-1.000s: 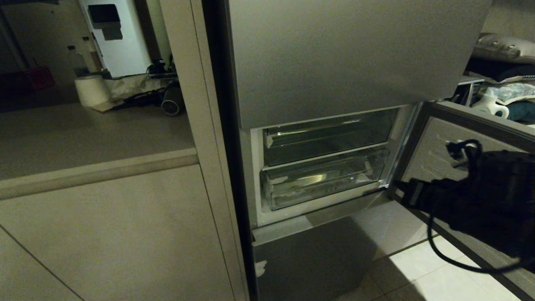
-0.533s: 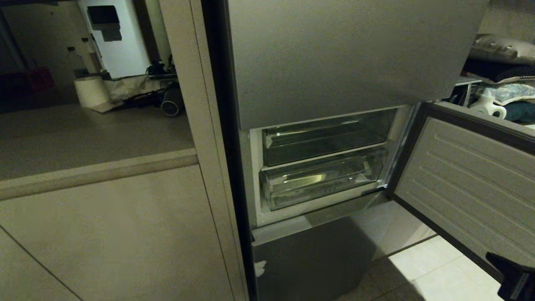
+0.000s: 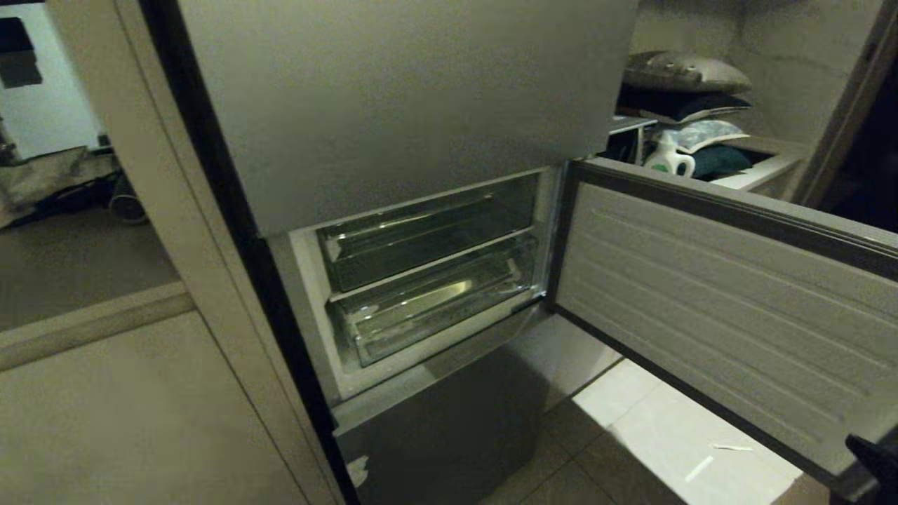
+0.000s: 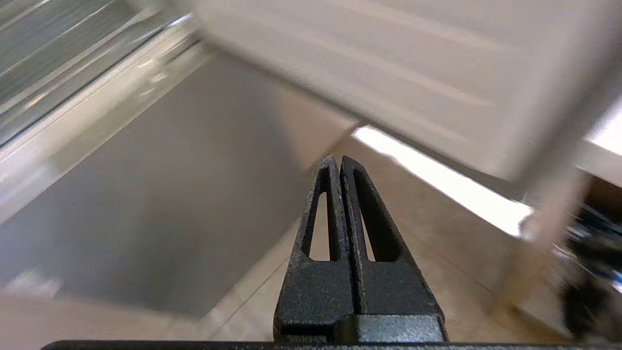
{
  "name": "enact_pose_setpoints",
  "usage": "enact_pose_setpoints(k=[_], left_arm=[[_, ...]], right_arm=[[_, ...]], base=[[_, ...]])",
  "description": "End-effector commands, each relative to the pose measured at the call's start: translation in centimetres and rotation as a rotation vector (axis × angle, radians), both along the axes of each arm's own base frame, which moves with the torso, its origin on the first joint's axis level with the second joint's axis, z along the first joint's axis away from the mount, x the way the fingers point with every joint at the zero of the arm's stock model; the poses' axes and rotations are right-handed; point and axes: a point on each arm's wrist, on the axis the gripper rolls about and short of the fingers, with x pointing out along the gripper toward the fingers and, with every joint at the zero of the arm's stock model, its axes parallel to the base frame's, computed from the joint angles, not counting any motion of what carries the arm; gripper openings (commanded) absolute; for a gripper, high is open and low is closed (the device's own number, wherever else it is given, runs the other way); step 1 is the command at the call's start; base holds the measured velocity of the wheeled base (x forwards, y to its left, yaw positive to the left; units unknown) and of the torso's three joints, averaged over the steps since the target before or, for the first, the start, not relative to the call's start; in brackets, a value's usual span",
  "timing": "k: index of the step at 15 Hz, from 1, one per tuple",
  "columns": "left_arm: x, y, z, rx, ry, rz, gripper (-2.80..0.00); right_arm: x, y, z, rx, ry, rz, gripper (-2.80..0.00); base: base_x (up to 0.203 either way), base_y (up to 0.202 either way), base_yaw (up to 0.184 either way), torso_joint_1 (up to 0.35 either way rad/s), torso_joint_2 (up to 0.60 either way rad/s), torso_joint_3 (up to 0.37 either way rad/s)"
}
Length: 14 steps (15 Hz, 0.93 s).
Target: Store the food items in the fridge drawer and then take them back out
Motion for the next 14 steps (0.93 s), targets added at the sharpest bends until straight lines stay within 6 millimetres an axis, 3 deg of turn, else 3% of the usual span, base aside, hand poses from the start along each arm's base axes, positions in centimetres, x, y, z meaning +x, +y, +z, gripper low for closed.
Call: enact_pose_setpoints(k=[1,6,14], left_arm=[[0.0,0.0,0.0,0.0,0.002,0.0,-2.8],[0.0,0.0,0.0,0.0,0.002,0.0,-2.8],[0.0,0.0,0.0,0.001,0.002,0.001,-2.8]], right_arm=[[0.0,-0.2,0.2,0.003,-0.015,-0.024,-2.8],[-0.6,-0.9,1.7,-0.004,-0.15,-0.11,-2.8],[-0.3,-1.1,3.3,-0.004,-0.146,-0.179,-2.8]], base=[[0.003,0.007,-0.156,0.002,-0.01,0.002],[-0.001,0.002,-0.042,0.001,0.0,0.002],[0.0,0.0,0.0,0.0,0.0,0.0]])
